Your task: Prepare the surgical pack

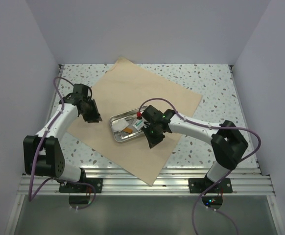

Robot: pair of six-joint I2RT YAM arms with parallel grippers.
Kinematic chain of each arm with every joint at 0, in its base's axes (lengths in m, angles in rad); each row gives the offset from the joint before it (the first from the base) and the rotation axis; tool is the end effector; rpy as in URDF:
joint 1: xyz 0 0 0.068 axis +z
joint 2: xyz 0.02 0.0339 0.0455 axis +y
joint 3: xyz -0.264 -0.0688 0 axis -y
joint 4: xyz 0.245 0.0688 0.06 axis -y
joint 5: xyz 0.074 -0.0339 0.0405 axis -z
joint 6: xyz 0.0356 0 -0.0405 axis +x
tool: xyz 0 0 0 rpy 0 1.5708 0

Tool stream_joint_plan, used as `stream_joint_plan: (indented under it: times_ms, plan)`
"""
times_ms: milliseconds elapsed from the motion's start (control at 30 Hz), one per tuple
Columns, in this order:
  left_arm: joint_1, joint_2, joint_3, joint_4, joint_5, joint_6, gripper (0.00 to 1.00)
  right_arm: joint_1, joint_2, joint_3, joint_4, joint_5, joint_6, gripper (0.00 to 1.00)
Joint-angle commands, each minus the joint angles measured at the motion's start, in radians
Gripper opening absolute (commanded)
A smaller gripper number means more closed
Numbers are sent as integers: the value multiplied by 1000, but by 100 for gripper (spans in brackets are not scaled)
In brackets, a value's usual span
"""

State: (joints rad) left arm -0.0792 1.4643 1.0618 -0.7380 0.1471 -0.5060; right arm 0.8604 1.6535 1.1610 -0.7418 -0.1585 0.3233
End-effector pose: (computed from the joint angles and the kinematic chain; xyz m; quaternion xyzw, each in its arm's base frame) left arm 0.2851 -0.0279 0.2360 -0.1910 0.9555 -0.1302 0.1832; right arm 0.2058 0.2479 0.2106 -0.2735 0.9440 0.1579 0.0950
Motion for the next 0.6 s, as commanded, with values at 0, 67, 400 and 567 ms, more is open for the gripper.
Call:
stream_joint_plan:
  times_ms: [0,67,400,567]
  plan:
    - [-2,-53,10,0,17,-16,26,32,40,63,88,5,13,0]
    - [-2,-59,9,-8,13,-12,26,38,54,75,108,1,19,0]
    - [-2,-70,10,-26,6,0,26,57,184,184,162,-73,49,0]
    - [-2,-46,13,-24,8,12,27,58,198,221,138,-83,51,0]
